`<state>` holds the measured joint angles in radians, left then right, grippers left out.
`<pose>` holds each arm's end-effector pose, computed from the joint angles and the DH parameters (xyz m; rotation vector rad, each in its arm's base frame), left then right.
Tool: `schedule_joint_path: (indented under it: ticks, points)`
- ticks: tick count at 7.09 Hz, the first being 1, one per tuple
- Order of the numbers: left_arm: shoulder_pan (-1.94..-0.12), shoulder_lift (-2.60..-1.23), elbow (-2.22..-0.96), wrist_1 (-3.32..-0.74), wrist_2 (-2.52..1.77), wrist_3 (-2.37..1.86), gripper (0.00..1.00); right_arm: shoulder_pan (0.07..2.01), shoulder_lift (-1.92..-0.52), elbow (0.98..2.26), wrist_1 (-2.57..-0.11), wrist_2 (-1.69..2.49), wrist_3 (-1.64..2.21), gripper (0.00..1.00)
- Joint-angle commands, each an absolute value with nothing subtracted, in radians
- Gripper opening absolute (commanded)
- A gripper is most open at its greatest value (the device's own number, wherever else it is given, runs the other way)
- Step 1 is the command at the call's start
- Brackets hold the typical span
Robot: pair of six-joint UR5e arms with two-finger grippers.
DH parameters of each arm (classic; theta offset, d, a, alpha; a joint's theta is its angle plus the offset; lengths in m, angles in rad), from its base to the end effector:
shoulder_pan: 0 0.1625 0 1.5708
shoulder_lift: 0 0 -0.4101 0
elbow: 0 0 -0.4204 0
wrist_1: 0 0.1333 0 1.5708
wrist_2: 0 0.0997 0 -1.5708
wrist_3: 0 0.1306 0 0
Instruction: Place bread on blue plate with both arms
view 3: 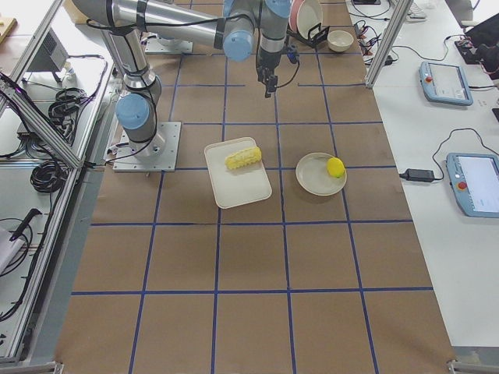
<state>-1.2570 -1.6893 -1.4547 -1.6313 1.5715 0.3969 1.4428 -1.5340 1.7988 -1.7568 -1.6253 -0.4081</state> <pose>0.0462 -0.5739 0.4321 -0.1296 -3.1163 -0.0924 0.0601 -0.5219 0.3244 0.4370 -3.0759 -0.1405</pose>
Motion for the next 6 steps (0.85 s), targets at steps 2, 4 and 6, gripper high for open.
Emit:
schedule_joint_path:
  ticks: [2,4,6]
  points:
    - [-1.059,-1.959,-1.271,-1.621,1.566,0.660,1.00,1.222,-1.534,2.134,-2.268,-1.612,-0.861,0.99]
    - [-0.979,-2.156,-1.185,-1.621,1.516,0.764,1.00,1.192,-1.531,2.287,-2.524,-1.611,-0.934,0.99]
    - [-0.968,-2.259,-1.157,-1.621,1.491,0.770,1.00,1.155,-1.517,2.318,-2.540,-1.609,-0.957,0.99]
